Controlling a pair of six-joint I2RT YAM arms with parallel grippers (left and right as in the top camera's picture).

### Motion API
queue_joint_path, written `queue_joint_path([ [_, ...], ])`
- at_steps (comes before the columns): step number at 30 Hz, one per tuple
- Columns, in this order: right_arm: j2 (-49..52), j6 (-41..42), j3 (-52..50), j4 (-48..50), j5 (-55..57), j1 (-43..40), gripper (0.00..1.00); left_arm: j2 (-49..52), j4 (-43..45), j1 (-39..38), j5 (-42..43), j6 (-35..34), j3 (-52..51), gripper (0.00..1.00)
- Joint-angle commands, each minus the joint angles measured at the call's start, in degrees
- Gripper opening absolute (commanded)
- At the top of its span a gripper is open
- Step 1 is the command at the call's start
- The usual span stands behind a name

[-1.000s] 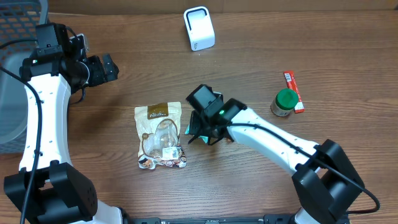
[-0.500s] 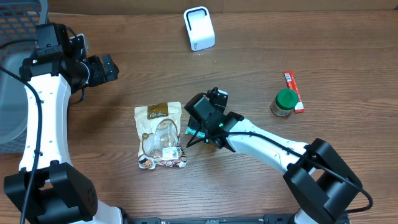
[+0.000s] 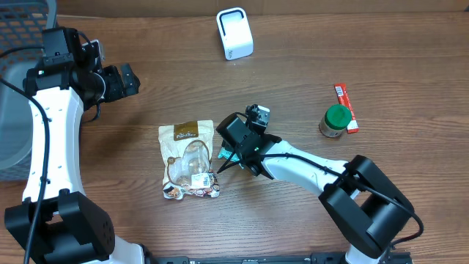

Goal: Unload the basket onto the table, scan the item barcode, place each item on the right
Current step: 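Move the right gripper left toward the wipes pack and snack bag, then lower the right gripper onto the green wipes pack and grasp its edge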

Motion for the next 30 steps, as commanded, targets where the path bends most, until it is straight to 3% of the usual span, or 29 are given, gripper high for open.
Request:
queue_joint_path([
  [1,0.5,-8.1,-0.3,3.3,-4.1,0.2,0.68,0.0,0.0,-0.1,-0.3,-0.5,0.2,1.00],
  [7,0.5,-29.9,0.0,9.4,-20.8,0.2,0.67,0.0,0.0,-0.1,-0.3,-0.5,0.2,1.00],
  [11,0.4,-39.3,1.3,6.6,-21.4,-0.3,0.74,0.0,0.0,-0.1,-0.3,-0.5,0.2,1.00],
  [19,-3.9,-29.8,13.3,-6.7,-22.6,-3.3,0.73,0.0,0.0,-0.1,-0.3,-0.5,0.1,1.00],
  [23,-4.1,-20.2,16.3,-14.7,-22.6,-3.2,0.70,0.0,0.0,-0.1,-0.3,-0.5,0.2,1.00],
  [27,-3.7,-10.0,16.2,-20.0,-23.1,-2.4,0.80,0.0,0.0,-0.1,-0.3,-0.5,0.2,1.00],
  [28,-3.7,-8.1,16.2,-20.9,-23.3,-2.0,0.74,0.0,0.0,-0.1,-0.3,-0.5,0.1,1.00],
  [30,-3.7,-3.5,16.2,-22.8,-24.2,-1.1,0.42,0.0,0.0,-0.1,-0.3,-0.5,0.1,1.00],
])
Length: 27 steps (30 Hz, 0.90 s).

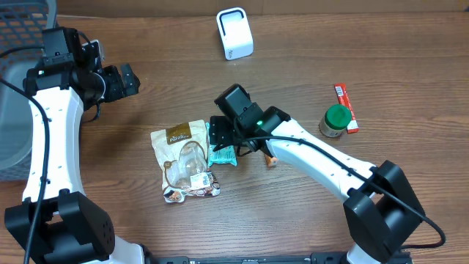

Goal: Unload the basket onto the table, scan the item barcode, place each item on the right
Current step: 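Lower the right gripper onto the green wipes pack and grasp its edge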

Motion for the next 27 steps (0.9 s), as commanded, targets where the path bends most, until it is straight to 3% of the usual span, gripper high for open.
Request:
queue_joint_path([
  [1,-0.4,12.6,0.3,-1.4,-1.5,1.9,0.30,0.0,0.0,-0.1,-0.3,-0.5,0.1,1.00],
  [4,-0.3,20.0,-0.1,-1.8,-1.4,4.0,0.12,0.0,0.0,-0.1,-0.3,-0.5,0.2,1.00],
  [7,0.0,24.6,-1.0,-0.3,-1.0,6.1,0.05,0.0,0.0,-0.1,-0.3,-0.5,0.2,1.00],
  [15,2.1,35.7,-6.0,2.1,5.6,10.1,0.04,0.0,0.0,-0.1,-0.3,-0.5,0.2,1.00],
  [27,2.7,35.8,-12.1,8.2,10.4,10.3,0.04,0.0,0.0,-0.1,-0.3,-0.5,0.1,1.00],
])
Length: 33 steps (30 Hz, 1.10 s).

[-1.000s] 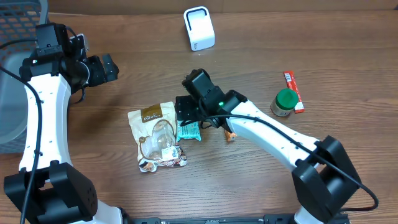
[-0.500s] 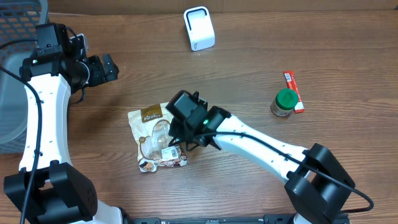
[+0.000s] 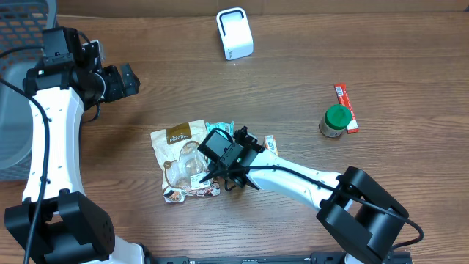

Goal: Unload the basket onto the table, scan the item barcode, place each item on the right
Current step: 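Lower the right gripper onto the green wipes pack and grasp its edge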

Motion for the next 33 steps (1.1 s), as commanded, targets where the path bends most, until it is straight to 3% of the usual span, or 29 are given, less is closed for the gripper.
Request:
queue_joint_path([
  [1,0.2,0.9,-1.8,2.1,1.7,0.2,0.04,0.0,0.0,-0.1,-0.3,-0.5,0.1,1.00],
  [10,0.2,0.0,-2.4,-0.1,15.3,-0.2,0.04,0.0,0.0,-0.1,-0.3,-0.5,0.1,1.00],
  [16,0.2,-7.9,-2.4,1.5,21.4,-2.1,0.04,0.0,0.0,-0.1,-0.3,-0.5,0.2,1.00],
  [22,-0.3,-19.5,0.6,2.7,18.4,-6.2,0.28,0.0,0.0,-0.1,-0.3,-0.5,0.1,1.00],
  [25,-1.7,-23.0,3.7,1.0,7.8,-8.2,0.52,0.0,0.0,-0.1,-0.3,-0.5,0.2,1.00],
  [29,-2.6,-22.4,5.1,0.0,-2.0,-10.3,0.55,0.0,0.0,-0.1,-0.3,-0.5,0.1,1.00],
  [33,-2.4,-11.3,3.8,-2.0,-4.8,-11.0,0.54,0.0,0.0,-0.1,-0.3,-0.5,0.1,1.00],
])
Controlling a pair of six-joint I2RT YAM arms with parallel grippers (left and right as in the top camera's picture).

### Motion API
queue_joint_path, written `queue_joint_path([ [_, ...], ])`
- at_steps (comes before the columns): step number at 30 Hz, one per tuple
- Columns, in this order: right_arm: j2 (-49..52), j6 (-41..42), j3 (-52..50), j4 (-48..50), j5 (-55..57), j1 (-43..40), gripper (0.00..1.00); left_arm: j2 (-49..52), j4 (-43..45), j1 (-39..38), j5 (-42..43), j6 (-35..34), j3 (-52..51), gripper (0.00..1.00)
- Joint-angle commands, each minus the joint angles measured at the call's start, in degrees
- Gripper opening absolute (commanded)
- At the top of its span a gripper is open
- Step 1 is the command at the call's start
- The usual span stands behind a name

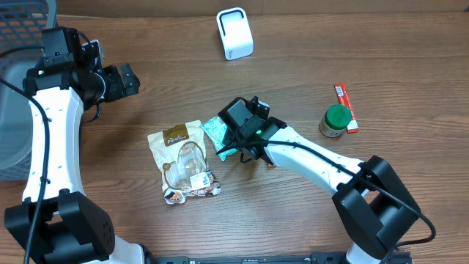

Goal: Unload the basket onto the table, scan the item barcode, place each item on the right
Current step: 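Lower the right gripper onto the green wipes pack and grasp its edge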

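Observation:
A small teal packet (214,132) lies tilted just right of a tan and brown snack bag (183,163) in the middle of the table. My right gripper (229,144) is at the packet's right edge, and its fingers look shut on it. The white scanner (234,33) stands at the far middle of the table, well away from the packet. My left gripper (124,80) hangs open and empty at the far left, nowhere near the items.
A green-lidded jar (335,120) and a red stick packet (346,107) sit at the right. A small tan packet (271,158) peeks out from under my right arm. A grey basket (13,117) fills the left edge.
My right gripper was low at the snack bag's right edge; now it is farther back and to the right, on the teal packet. The packet has turned, and the bag sits slightly further left.
First my right gripper stood by the bag's right edge, with no teal packet showing. Then the packet lay uncovered beside the bag, under the gripper. After that the gripper was down at the bag's edge. Now it is at the turned packet. The left arm never moved.

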Motion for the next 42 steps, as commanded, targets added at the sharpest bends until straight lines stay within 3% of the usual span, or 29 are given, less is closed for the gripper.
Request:
queue_joint_path([
  [1,-1.4,8.2,-0.5,-0.2,-6.8,-0.4,0.55,0.0,0.0,-0.1,-0.3,-0.5,0.1,1.00],
  [12,-0.4,20.1,-2.1,0.9,-2.8,2.8,0.59,0.0,0.0,-0.1,-0.3,-0.5,0.2,0.99],
  [26,5.9,23.0,-2.1,2.9,-2.9,3.1,0.56,0.0,0.0,-0.1,-0.3,-0.5,0.1,1.00],
  [28,6.4,23.0,-2.1,3.0,-2.9,3.1,0.48,0.0,0.0,-0.1,-0.3,-0.5,0.1,1.00],
  [32,6.3,22.9,-2.1,3.0,-3.0,3.1,0.16,0.0,0.0,-0.1,-0.3,-0.5,0.1,1.00],
  [33,6.3,22.9,-2.1,3.0,-3.2,3.1,0.12,0.0,0.0,-0.1,-0.3,-0.5,0.2,1.00],
  [36,6.3,22.8,-2.1,2.7,-4.2,3.0,0.04,0.0,0.0,-0.1,-0.3,-0.5,0.2,1.00],
  [42,6.3,22.3,-2.1,1.9,-4.2,2.9,0.04,0.0,0.0,-0.1,-0.3,-0.5,0.2,1.00],
])
